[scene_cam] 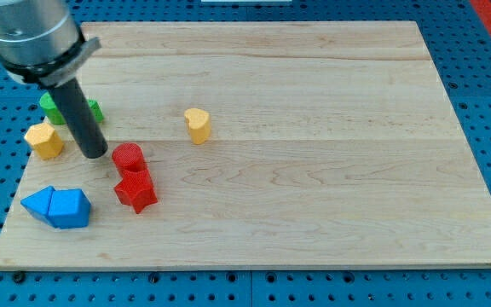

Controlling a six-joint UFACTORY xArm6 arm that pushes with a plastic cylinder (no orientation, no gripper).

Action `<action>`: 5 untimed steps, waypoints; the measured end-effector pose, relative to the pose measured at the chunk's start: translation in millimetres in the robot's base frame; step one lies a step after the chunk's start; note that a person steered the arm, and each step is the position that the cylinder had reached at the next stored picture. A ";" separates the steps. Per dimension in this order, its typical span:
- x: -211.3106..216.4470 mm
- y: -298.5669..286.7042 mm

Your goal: Push the blue triangle below the yellow hexagon

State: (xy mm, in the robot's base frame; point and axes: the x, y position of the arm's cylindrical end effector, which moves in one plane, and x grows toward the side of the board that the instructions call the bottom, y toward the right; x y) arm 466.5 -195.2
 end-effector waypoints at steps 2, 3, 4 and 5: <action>46.7 -17.7; 56.4 -32.7; 49.6 -48.2; 48.6 -106.2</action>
State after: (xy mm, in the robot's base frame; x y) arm 515.1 -301.4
